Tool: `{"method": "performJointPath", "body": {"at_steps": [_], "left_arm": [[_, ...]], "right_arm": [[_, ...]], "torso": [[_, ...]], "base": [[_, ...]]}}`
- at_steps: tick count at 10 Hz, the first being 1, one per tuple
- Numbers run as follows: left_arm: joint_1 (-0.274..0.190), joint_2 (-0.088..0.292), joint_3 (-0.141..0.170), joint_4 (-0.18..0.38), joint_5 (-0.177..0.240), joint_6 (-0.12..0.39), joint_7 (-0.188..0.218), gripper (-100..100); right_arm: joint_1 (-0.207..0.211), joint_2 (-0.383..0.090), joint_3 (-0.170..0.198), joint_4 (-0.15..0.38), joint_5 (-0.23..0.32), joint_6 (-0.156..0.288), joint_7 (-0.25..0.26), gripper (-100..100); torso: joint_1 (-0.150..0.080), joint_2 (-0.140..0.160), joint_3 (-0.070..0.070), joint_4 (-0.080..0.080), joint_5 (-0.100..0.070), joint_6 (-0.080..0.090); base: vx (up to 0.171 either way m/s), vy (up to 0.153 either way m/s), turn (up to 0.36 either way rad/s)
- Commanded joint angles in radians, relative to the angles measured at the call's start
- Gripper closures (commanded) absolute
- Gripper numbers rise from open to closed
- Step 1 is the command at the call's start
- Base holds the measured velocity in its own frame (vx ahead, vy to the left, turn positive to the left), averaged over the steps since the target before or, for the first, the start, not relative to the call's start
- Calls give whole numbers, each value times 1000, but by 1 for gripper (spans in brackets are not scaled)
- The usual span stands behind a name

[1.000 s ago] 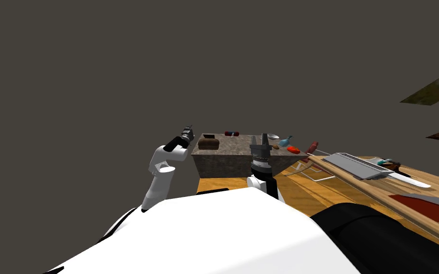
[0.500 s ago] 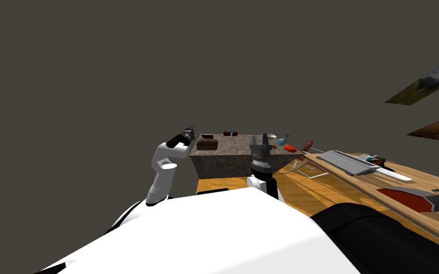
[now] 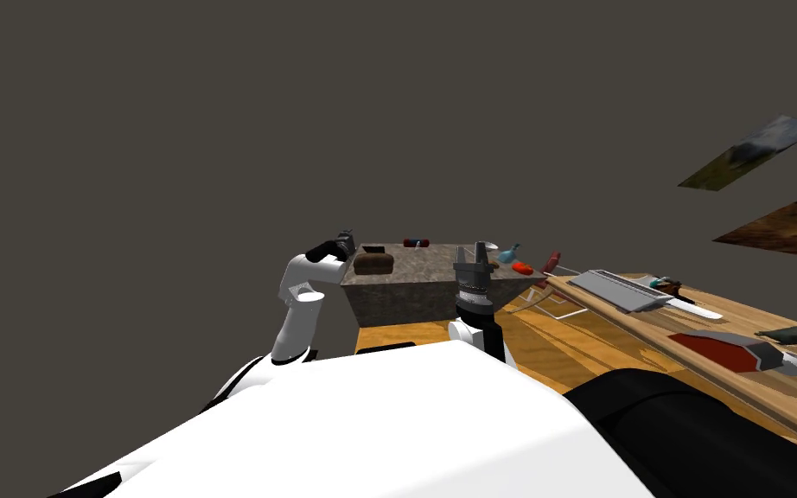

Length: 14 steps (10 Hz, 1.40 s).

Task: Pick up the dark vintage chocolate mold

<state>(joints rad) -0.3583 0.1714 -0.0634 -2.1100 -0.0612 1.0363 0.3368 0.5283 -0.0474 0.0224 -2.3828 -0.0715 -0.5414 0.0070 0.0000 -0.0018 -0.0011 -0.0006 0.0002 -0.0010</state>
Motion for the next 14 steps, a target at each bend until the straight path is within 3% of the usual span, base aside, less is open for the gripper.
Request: {"method": "performJointPath", "body": {"at_steps": [1, 2, 3, 5, 8, 10, 14], "left_arm": [[-34, -5, 1, 11, 5, 50, 23, -100], [-34, -5, 1, 11, 5, 76, 23, -100], [-65, -12, 0, 25, 8, 107, 45, -100], [-65, -12, 0, 25, 8, 151, 45, -100], [-124, -24, 0, 53, 16, 243, 89, -100], [-124, -24, 0, 53, 16, 283, 89, -100], [-174, -34, 0, 82, 25, 398, 131, -100]], "right_arm": [[0, 0, 0, 0, 0, 0, 0, 0], [0, 0, 0, 0, 0, 0, 0, 0], [0, 0, 0, 0, 0, 0, 0, 0], [0, 0, 0, 0, 0, 0, 0, 0], [0, 0, 0, 0, 0, 0, 0, 0], [0, 0, 0, 0, 0, 0, 0, 0], [0, 0, 0, 0, 0, 0, 0, 0]], "torso": [[0, 0, 0, 0, 0, 0], [-1, -1, 0, 0, 0, 1], [0, -1, -1, 0, 0, 0], [0, -2, -1, 0, 0, 0], [0, -1, -1, 0, 0, 0], [-1, -2, -1, 0, 0, 0], [0, -3, -1, -1, 0, 0]], "base": [[36, -11, -130], [36, -1, -74], [47, -3, -150], [38, 1, -19], [46, 0, -114], [36, -4, -20], [52, 3, -98]]}}
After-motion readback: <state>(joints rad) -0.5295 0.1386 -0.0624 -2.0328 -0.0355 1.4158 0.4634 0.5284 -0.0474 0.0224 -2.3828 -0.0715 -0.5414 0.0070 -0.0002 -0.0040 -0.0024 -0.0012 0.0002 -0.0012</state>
